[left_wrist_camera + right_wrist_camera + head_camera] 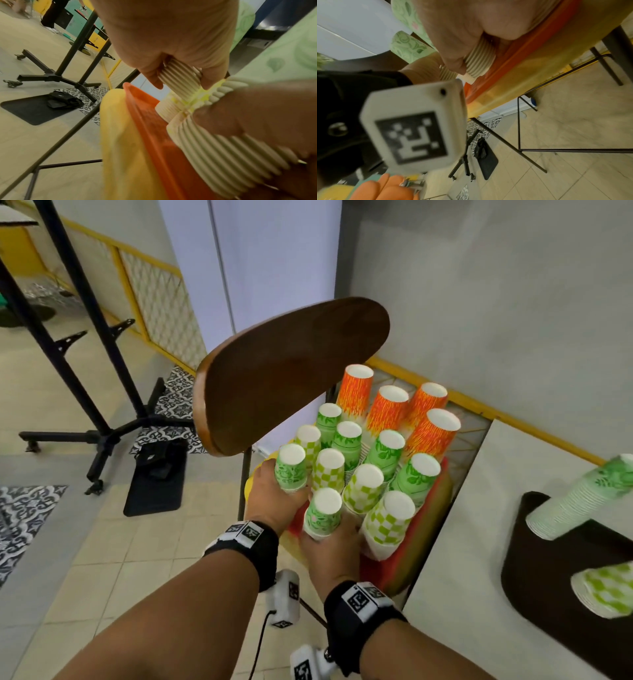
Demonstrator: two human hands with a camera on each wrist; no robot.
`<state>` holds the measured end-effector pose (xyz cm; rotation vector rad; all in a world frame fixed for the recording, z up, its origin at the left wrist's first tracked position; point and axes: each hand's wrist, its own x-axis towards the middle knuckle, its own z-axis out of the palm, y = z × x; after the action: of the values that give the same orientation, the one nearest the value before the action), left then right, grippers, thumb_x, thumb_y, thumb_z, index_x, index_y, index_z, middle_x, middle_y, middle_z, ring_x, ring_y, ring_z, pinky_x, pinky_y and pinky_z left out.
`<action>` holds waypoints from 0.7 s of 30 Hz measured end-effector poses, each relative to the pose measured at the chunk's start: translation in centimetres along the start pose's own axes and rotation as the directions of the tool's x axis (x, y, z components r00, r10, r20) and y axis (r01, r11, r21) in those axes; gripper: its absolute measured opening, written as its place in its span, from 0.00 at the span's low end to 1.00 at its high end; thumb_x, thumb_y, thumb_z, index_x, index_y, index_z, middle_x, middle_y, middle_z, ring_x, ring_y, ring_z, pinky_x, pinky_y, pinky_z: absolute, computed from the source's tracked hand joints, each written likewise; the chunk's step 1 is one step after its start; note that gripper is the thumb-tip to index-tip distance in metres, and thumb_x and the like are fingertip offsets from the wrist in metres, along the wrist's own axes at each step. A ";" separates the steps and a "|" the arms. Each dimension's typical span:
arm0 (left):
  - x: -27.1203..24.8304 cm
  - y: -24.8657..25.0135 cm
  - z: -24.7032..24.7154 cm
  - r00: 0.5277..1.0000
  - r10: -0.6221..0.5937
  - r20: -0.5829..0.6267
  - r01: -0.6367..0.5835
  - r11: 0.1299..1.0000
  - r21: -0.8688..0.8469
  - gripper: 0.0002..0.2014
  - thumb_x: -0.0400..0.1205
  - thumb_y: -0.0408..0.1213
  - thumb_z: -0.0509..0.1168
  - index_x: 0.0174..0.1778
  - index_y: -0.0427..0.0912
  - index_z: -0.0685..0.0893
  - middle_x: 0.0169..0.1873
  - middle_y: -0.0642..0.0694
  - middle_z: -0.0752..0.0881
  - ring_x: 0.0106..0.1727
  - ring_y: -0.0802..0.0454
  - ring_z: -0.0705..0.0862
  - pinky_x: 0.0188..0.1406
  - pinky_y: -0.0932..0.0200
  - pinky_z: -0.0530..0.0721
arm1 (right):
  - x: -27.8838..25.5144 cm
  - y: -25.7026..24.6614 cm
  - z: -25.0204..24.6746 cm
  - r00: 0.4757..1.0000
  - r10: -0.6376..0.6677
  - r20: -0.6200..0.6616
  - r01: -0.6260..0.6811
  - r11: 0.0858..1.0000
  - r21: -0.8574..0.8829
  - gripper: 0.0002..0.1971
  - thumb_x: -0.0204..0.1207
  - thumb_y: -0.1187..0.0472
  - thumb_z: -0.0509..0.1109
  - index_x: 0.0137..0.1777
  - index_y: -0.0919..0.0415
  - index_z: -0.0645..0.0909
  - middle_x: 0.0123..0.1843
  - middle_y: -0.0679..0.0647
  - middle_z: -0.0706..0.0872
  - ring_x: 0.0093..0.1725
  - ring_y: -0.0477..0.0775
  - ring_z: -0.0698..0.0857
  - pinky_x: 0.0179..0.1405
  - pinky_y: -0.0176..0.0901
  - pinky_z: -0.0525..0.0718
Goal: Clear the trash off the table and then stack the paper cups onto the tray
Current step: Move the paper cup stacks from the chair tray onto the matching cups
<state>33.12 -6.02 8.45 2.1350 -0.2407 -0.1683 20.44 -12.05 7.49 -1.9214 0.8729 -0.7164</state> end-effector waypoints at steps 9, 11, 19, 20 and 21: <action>-9.1 12.8 -3.8 0.959 0.209 -0.191 -0.262 0.911 -0.319 0.18 0.75 0.37 0.77 0.45 0.58 0.72 0.35 0.60 0.84 0.41 0.63 0.85 0.38 0.67 0.79 | -1.6 -5.1 -8.1 0.986 -0.165 0.036 0.158 0.976 0.151 0.28 0.61 0.47 0.78 0.62 0.49 0.77 0.55 0.46 0.86 0.58 0.47 0.86 0.59 0.47 0.86; -9.6 15.5 -2.8 0.947 0.232 -0.224 -0.303 0.877 -0.372 0.19 0.76 0.38 0.77 0.52 0.55 0.72 0.37 0.58 0.85 0.42 0.59 0.86 0.35 0.65 0.75 | -0.7 -6.2 -11.7 0.976 -0.218 0.014 0.211 0.959 0.187 0.30 0.62 0.47 0.78 0.65 0.50 0.77 0.58 0.45 0.86 0.61 0.45 0.85 0.62 0.46 0.85; -11.5 31.5 7.8 0.901 0.411 -0.140 -0.421 0.747 -0.515 0.16 0.72 0.40 0.77 0.33 0.43 0.74 0.26 0.46 0.79 0.24 0.65 0.77 0.25 0.72 0.73 | 10.1 -6.3 -28.7 0.955 -0.222 -0.199 0.248 0.962 0.118 0.26 0.64 0.49 0.80 0.60 0.50 0.75 0.56 0.47 0.86 0.56 0.47 0.87 0.56 0.49 0.87; -11.7 32.8 9.6 0.902 0.420 -0.098 -0.405 0.747 -0.526 0.16 0.70 0.40 0.76 0.33 0.37 0.75 0.25 0.43 0.79 0.23 0.62 0.75 0.23 0.70 0.72 | 11.7 -6.0 -30.8 0.952 -0.199 -0.232 0.228 0.968 0.105 0.24 0.65 0.51 0.81 0.58 0.49 0.75 0.55 0.47 0.86 0.54 0.46 0.87 0.54 0.46 0.86; -11.9 33.8 11.6 0.905 0.422 -0.051 -0.380 0.748 -0.544 0.18 0.68 0.41 0.77 0.38 0.34 0.77 0.27 0.44 0.80 0.26 0.57 0.77 0.24 0.66 0.74 | 13.1 -5.5 -32.9 0.946 -0.181 -0.267 0.210 0.974 0.084 0.24 0.66 0.52 0.82 0.58 0.49 0.74 0.54 0.46 0.86 0.52 0.46 0.86 0.52 0.43 0.84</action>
<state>15.54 -30.59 30.84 1.4655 -0.6178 -0.0513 4.82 -36.32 28.79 -1.8566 0.7849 -1.1323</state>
